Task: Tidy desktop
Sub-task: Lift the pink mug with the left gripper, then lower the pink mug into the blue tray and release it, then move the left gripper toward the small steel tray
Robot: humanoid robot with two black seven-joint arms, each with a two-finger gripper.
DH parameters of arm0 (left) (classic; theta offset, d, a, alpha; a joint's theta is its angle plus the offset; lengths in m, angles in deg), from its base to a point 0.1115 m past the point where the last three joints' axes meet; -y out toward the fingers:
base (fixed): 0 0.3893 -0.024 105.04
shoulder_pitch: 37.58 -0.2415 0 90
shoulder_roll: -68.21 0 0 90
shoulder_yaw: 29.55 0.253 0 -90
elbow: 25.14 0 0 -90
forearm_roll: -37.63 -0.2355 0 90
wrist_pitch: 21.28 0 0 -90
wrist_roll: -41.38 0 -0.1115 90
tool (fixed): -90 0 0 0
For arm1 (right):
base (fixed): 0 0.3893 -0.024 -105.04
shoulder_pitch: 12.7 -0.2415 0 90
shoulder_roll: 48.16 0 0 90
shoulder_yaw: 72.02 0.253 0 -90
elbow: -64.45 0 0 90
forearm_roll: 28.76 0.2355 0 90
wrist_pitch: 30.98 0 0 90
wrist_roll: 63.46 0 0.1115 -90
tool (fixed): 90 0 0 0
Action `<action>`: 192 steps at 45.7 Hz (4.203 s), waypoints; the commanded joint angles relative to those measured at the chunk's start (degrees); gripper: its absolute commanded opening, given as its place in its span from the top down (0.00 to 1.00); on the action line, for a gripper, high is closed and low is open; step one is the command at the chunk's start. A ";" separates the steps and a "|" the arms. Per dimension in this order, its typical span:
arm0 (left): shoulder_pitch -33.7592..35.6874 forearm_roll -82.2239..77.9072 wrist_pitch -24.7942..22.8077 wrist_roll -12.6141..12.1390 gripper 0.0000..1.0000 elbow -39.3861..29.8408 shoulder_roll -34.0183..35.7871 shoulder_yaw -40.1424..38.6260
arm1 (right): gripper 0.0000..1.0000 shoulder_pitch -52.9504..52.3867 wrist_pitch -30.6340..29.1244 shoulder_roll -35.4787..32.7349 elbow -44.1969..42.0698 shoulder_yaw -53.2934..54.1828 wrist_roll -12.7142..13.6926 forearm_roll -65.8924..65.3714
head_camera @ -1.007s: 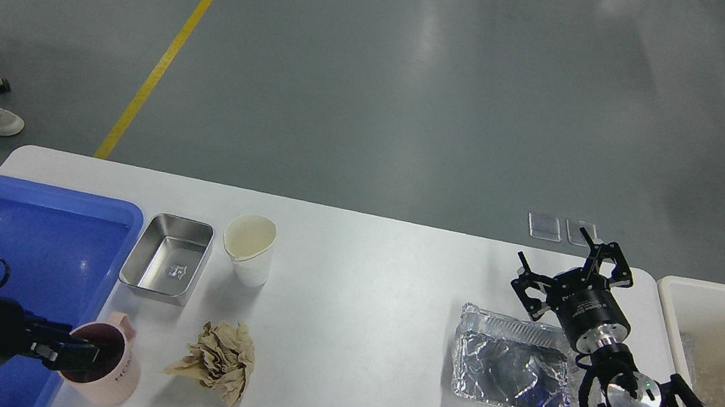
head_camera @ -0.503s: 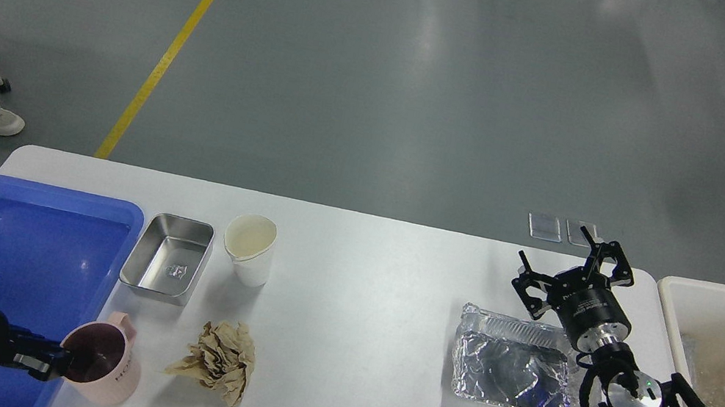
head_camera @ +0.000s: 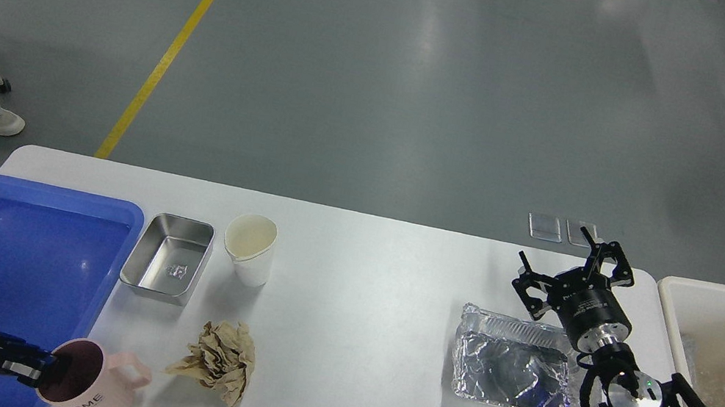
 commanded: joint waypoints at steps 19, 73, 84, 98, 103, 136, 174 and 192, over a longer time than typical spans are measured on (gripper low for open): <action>11.01 9.50 -12.03 0.84 0.99 -6.48 10.25 -10.10 | 0.00 -0.52 0.08 0.35 0.09 0.00 0.00 0.01; 21.21 23.58 -12.92 1.11 0.96 7.14 15.35 6.14 | 0.00 -0.52 0.08 0.61 0.09 0.00 0.00 0.01; 16.47 22.79 -6.68 1.19 0.96 8.81 12.36 12.04 | 0.00 -0.44 0.08 0.52 0.00 0.00 0.00 0.01; 7.50 22.79 -1.23 1.19 0.96 11.98 7.88 11.95 | 0.00 -0.44 0.00 0.70 -1.05 0.00 0.00 0.01; 6.71 22.79 -0.53 1.19 0.96 12.15 6.48 12.04 | 0.00 -0.44 0.00 0.53 -1.05 -0.09 0.00 0.01; 6.53 23.14 -1.32 6.81 0.39 10.31 10.42 8.10 | 0.00 -0.61 0.00 0.61 -1.05 0.00 0.00 -1.22; 8.29 29.99 -29.18 4.45 0.05 2.31 22.38 -40.24 | 0.00 -0.70 0.08 0.96 -1.05 -0.09 0.00 -1.31; 9.60 35.71 -33.31 4.18 0.04 2.40 25.37 -44.21 | 0.00 -0.70 0.08 0.96 -0.88 -0.09 0.00 -1.31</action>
